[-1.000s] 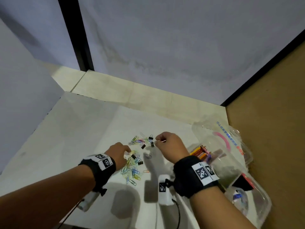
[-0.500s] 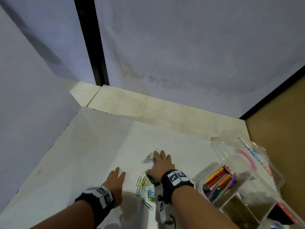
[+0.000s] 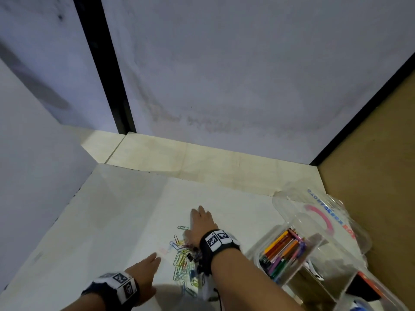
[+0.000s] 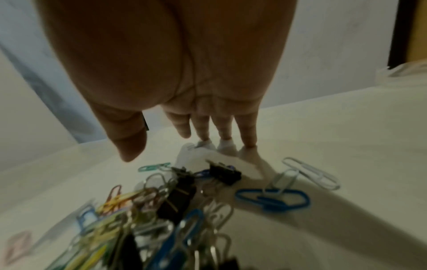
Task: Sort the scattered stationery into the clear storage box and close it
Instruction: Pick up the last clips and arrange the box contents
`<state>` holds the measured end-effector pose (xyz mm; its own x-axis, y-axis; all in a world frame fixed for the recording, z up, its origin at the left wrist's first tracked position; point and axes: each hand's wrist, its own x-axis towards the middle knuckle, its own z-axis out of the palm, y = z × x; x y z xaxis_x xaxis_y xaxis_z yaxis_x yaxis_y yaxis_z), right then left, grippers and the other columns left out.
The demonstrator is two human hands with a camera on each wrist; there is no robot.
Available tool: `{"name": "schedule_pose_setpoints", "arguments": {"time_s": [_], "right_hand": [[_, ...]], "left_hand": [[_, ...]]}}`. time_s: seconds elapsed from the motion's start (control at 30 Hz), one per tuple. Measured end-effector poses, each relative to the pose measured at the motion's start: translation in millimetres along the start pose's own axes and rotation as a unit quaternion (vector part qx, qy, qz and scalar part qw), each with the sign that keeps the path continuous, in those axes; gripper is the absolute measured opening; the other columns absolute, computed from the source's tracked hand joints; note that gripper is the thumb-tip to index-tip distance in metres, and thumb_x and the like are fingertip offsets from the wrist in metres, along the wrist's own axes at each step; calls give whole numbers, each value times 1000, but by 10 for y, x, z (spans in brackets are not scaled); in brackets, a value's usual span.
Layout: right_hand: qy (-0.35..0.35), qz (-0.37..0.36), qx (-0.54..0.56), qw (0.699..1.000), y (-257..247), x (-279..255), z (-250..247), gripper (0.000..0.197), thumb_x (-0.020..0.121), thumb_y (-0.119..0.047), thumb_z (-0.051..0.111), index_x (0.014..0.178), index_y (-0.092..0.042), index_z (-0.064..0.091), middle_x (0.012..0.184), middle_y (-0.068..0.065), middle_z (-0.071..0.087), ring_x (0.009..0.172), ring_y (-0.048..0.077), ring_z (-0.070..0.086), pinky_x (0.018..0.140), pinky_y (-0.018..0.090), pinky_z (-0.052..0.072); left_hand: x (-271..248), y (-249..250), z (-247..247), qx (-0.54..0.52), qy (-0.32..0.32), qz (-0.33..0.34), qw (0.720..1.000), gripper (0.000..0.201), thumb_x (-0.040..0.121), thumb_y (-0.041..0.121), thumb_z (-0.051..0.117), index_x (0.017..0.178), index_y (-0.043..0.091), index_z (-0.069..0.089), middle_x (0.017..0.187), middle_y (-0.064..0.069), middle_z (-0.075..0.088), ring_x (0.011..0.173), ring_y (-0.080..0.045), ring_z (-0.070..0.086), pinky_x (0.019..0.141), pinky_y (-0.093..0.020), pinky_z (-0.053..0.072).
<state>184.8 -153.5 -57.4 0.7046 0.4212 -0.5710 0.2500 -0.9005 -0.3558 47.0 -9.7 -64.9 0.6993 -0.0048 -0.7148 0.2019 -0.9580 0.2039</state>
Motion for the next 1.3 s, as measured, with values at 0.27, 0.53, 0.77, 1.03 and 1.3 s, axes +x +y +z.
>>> {"name": "schedule_pose_setpoints", "arguments": {"time_s": [0.27, 0.53, 0.77, 1.03, 1.3], "right_hand": [[-35, -107, -63, 992, -27, -229, 388, 61, 93, -22, 45, 148, -8, 21, 160, 4, 4, 147, 23, 6, 120, 40, 15], [110, 74, 12, 991, 344, -562, 197, 28, 87, -14, 47, 114, -11, 53, 120, 7, 49, 112, 26, 49, 94, 35, 46], [74, 208, 173, 960, 321, -593, 430, 43, 82, -14, 56, 122, -11, 42, 126, 12, 41, 112, 30, 50, 93, 34, 47], [101, 113, 152, 977, 270, -579, 314, 62, 78, -33, 68, 131, -16, 42, 133, 8, 39, 121, 28, 44, 102, 34, 41], [30, 26, 64, 997, 161, -538, 536, 87, 66, -19, 83, 138, -25, 36, 132, 4, 29, 120, 25, 45, 101, 34, 44]], "left_hand": [[45, 27, -88, -9, 14, -10, 1000, 80, 90, 29, 52, 152, 13, 4, 161, -1, 1, 148, -15, 10, 121, -27, 14], [172, 221, -256, -18, 65, -3, 998, 76, 86, 11, 51, 151, 12, 11, 153, -7, 23, 141, -24, 28, 115, -32, 30], [180, 393, -220, -8, 71, -13, 997, 95, 69, 42, 78, 142, 11, 27, 137, -8, 35, 125, -26, 40, 103, -37, 43], [166, 519, -97, -9, 110, -37, 993, 109, 64, 43, 82, 145, 10, 18, 138, -7, 29, 125, -26, 37, 101, -34, 42], [221, 512, -104, -102, 117, -10, 988, 81, 73, 29, 78, 139, 14, 33, 136, -5, 36, 126, -23, 42, 99, -29, 40]]}}
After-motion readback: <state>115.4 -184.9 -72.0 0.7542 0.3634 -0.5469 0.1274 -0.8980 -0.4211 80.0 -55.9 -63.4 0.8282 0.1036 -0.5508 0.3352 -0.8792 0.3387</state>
